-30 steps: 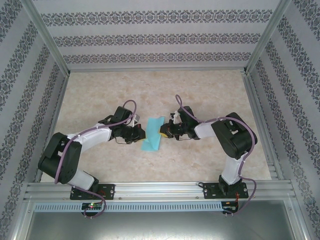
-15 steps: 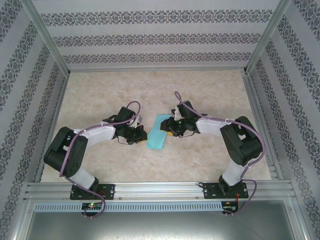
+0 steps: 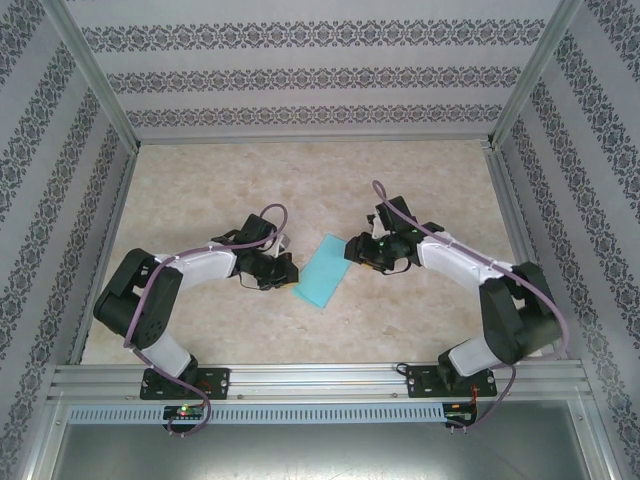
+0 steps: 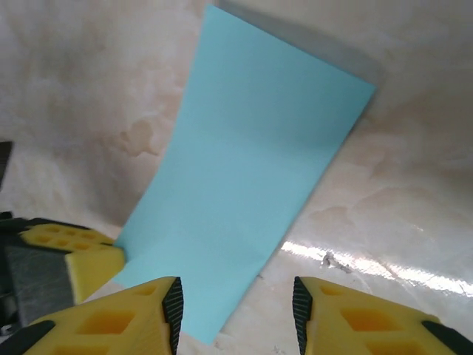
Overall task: Fold a paper plane with a square sheet of paper (pick it up from the middle)
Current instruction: Fold the triangle a second time at the center of the table.
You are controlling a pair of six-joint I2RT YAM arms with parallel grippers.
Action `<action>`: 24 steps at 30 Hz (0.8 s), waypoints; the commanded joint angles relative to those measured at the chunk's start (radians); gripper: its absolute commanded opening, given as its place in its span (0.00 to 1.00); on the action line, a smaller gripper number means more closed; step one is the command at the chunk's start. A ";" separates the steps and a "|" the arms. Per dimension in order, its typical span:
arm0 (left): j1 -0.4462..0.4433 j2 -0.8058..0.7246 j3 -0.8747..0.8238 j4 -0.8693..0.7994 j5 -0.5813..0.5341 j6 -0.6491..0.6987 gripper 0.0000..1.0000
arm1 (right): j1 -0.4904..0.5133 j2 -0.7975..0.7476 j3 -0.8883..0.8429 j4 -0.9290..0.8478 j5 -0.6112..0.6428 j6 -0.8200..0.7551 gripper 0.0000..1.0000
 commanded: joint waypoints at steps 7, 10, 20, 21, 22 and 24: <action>-0.032 0.029 0.075 -0.059 -0.012 0.051 0.04 | 0.015 0.094 -0.019 0.123 -0.037 0.037 0.26; -0.038 0.039 0.085 -0.067 -0.012 0.055 0.04 | 0.018 0.142 -0.007 0.138 -0.043 0.033 0.20; -0.058 0.074 0.120 -0.073 -0.018 0.059 0.04 | 0.022 0.249 0.016 0.154 -0.041 0.014 0.13; -0.061 0.080 0.124 -0.071 -0.017 0.059 0.04 | 0.023 0.257 0.019 0.150 -0.040 0.008 0.12; -0.063 0.083 0.131 -0.072 -0.016 0.059 0.05 | 0.024 0.264 0.020 0.143 -0.034 0.003 0.12; -0.067 0.093 0.144 -0.075 -0.014 0.060 0.04 | 0.026 0.276 0.023 0.138 -0.026 -0.004 0.12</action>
